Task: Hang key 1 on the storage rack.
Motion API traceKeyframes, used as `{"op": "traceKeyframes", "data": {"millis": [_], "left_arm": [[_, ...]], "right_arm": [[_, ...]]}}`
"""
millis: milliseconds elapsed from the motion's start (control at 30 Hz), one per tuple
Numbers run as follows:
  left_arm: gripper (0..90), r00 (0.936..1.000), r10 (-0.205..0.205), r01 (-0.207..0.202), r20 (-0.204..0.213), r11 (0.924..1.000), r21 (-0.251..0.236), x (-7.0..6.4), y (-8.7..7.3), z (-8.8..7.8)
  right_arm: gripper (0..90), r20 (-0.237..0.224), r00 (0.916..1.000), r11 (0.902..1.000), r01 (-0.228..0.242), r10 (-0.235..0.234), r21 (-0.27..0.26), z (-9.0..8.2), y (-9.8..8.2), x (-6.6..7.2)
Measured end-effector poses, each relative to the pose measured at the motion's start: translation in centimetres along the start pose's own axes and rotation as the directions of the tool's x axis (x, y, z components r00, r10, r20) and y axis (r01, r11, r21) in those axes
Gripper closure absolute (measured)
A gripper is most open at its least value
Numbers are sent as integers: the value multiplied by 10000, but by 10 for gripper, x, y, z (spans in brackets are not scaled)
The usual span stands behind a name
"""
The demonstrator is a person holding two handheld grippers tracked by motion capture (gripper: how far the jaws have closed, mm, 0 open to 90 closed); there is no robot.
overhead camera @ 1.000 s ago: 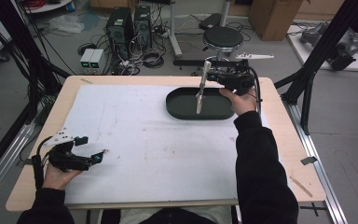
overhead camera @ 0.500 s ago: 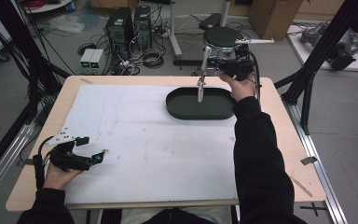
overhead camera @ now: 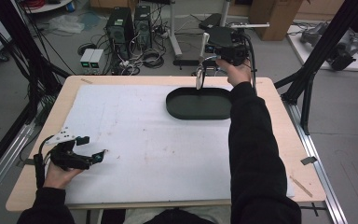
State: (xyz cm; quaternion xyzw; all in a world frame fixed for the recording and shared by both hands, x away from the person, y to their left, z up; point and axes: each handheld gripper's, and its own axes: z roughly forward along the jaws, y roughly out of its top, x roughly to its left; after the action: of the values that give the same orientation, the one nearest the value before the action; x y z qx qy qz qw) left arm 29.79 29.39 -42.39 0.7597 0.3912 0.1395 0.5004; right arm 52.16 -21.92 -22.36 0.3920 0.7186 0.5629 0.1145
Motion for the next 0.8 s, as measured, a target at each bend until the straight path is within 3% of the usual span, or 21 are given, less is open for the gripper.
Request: {"op": "traceKeyframes", "data": {"millis": [267,467,500,600,800], "left_arm": [[18,10000,-82,82,7,9999,-66,2,0,0],[18,10000,-75,75,30,10000,-31,2,0,0],[18,10000,-65,65,17,10000,-24,2,0,1],[18,10000,-57,57,37,10000,23,2,0,1],[18,10000,-15,14,66,10000,71,2,0,2]], "right_arm": [[871,424,9991,10000,-46,46,6,14,9,-5],[871,539,9979,9992,-354,365,-210,19,8,-11],[871,403,9972,9975,-621,634,-335,21,7,-12],[870,290,9964,9965,-785,793,-282,27,5,-11],[869,667,9921,9941,-1047,1063,-277,40,1,-14]]}}
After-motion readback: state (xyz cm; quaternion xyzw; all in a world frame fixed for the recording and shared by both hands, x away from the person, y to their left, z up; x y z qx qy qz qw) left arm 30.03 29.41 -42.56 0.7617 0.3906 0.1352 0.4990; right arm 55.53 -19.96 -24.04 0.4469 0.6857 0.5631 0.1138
